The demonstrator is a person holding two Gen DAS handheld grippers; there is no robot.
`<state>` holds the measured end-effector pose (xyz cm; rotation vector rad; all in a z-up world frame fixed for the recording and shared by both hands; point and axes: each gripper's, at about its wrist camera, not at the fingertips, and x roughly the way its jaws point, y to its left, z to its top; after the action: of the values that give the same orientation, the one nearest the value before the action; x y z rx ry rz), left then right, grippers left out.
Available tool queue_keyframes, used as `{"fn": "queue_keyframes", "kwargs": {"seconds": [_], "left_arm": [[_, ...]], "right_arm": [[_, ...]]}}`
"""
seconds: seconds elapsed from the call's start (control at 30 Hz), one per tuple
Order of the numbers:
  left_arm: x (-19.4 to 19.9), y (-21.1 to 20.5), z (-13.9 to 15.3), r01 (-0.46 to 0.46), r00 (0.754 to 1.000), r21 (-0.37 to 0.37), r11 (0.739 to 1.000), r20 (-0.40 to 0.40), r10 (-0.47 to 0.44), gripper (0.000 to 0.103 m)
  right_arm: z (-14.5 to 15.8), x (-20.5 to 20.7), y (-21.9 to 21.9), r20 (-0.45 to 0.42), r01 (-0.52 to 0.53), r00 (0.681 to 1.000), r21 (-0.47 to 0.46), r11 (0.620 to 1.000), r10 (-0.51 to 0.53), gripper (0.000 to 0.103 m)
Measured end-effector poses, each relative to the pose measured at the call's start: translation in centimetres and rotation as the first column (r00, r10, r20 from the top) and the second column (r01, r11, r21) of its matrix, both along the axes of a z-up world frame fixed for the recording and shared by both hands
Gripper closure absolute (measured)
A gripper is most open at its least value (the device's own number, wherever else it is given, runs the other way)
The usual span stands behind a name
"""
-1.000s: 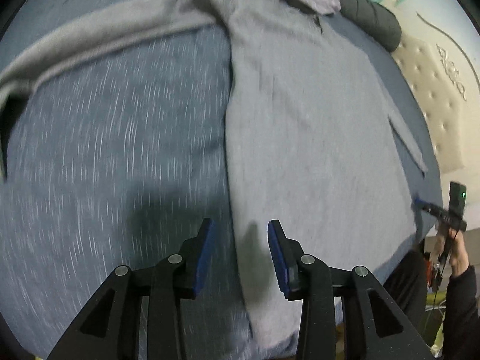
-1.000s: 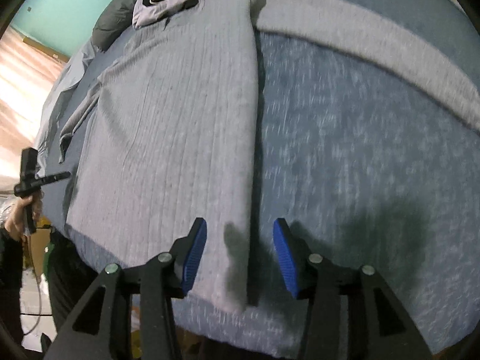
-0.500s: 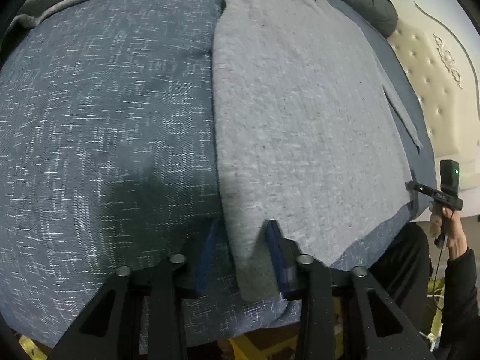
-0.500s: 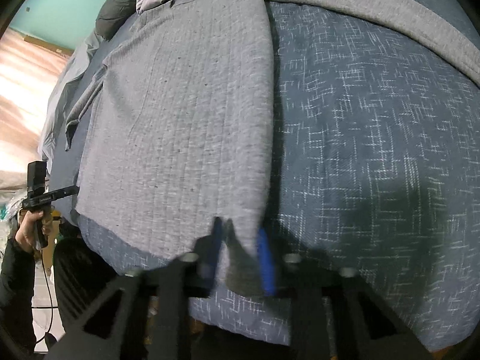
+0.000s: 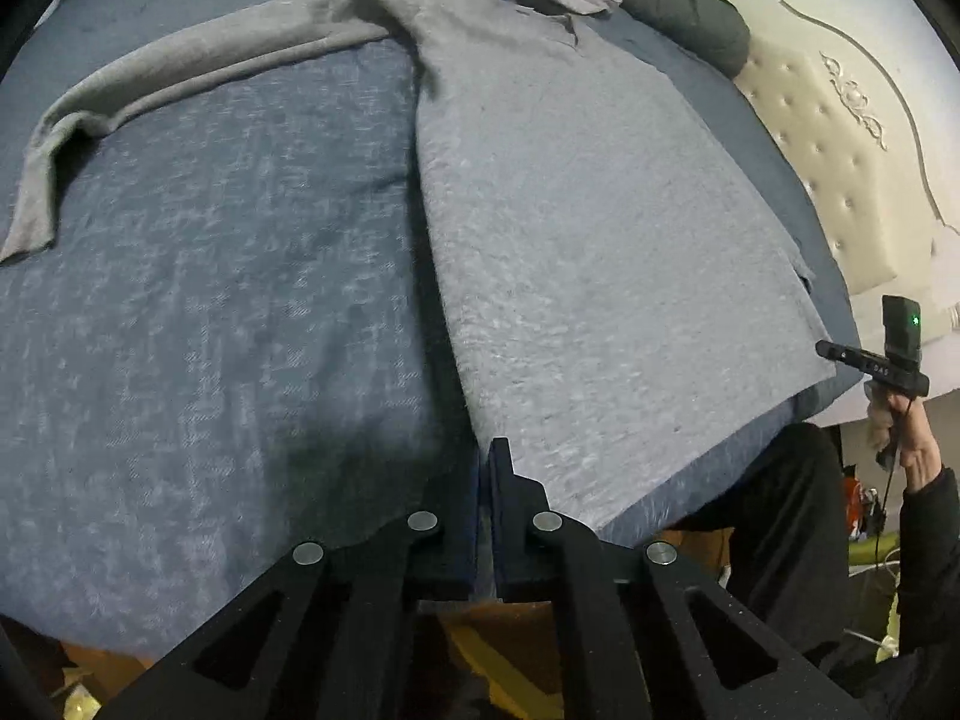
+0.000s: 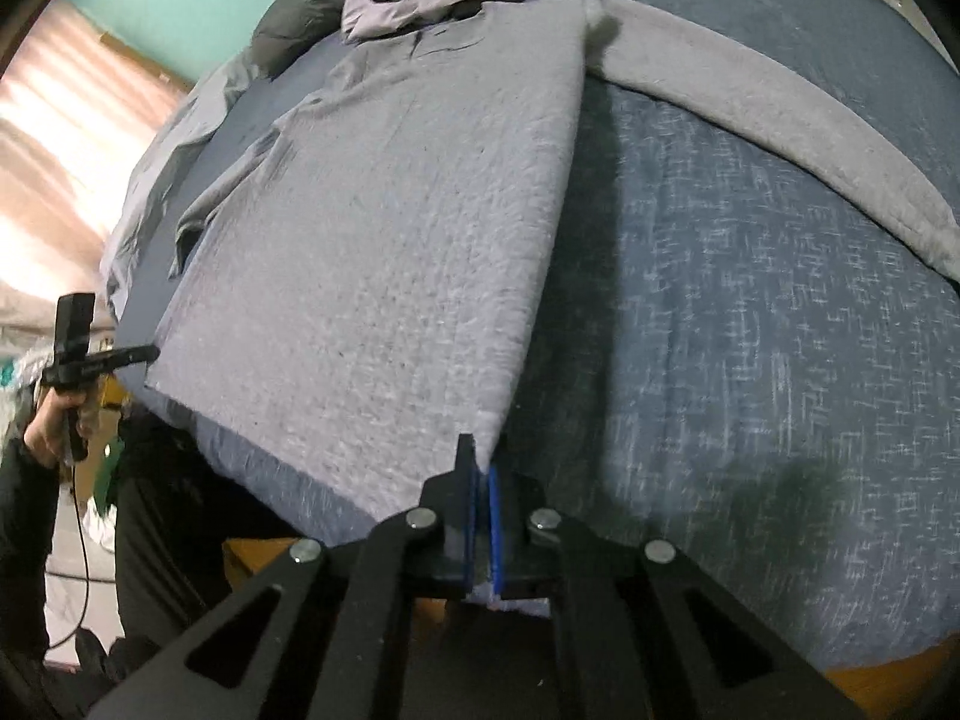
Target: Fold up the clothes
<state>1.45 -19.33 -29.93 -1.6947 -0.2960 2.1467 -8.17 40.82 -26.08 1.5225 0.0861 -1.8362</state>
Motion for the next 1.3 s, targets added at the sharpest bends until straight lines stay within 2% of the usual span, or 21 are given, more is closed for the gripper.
{"fn": "queue_keyframes", "kwargs": {"seconds": [0.07,0.23,0.4,0.6,0.7,0.77,1.0,1.07,1.13,1.23,1.3], "left_arm": [[0.5,-0.5,-0.7,-0.015,1.000,0.002,1.000,0.021,0.015,0.100],[1.1,-1.2,-4.4,-0.059,0.994,0.003,0.998,0.092,0.058,0.100],[0.7,-0.4,-6.1,-0.076,0.991,-0.020,0.997,0.109,0.078,0.100],[0.4,0.8,-5.2,-0.051,0.994,-0.040,0.998,0.098,0.054,0.099],[0.4,-0.3,-4.4,-0.055,0.995,-0.065,0.996,0.081,0.060,0.098],[0.2,-0.7,-3.7,-0.063,0.996,-0.081,0.995,0.060,0.068,0.097],[-1.7,-2.1,-0.7,-0.087,0.996,-0.073,0.994,-0.034,0.085,0.092],[-2.0,-1.6,-0.3,-0.087,0.995,-0.059,0.994,-0.053,0.084,0.091],[-2.5,-0.7,0.1,-0.087,0.994,-0.053,0.995,-0.074,0.083,0.090],[-2.9,1.9,0.4,-0.089,0.991,-0.042,0.995,-0.102,0.085,0.089],[-3.8,2.9,0.3,-0.092,0.989,-0.037,0.995,-0.116,0.087,0.089]], "right_arm": [[-1.1,0.3,1.0,-0.005,-0.014,1.000,0.051,0.999,0.015,0.100],[-4.2,0.6,1.9,0.030,0.003,1.000,0.092,0.996,-0.006,0.100],[-4.7,0.5,1.7,0.035,0.007,0.999,0.098,0.995,-0.011,0.100],[-5.0,0.6,1.1,0.037,-0.003,0.999,0.118,0.993,-0.002,0.099],[-5.3,0.6,2.0,0.064,0.007,0.998,0.085,0.996,-0.013,0.096],[-4.9,0.4,2.7,0.046,0.022,0.999,0.090,0.996,-0.026,0.095],[-3.5,-2.0,5.6,-0.012,0.137,0.991,0.037,0.990,-0.137,0.093],[-3.0,-2.9,6.4,-0.046,0.186,0.982,0.024,0.982,-0.185,0.091],[-2.5,-4.2,7.9,-0.068,0.239,0.969,-0.001,0.971,-0.238,0.081],[-1.7,-6.7,9.7,-0.097,0.327,0.939,-0.042,0.944,-0.329,0.069],[-1.3,-8.5,11.7,-0.130,0.391,0.910,-0.048,0.919,-0.393,0.067]]}}
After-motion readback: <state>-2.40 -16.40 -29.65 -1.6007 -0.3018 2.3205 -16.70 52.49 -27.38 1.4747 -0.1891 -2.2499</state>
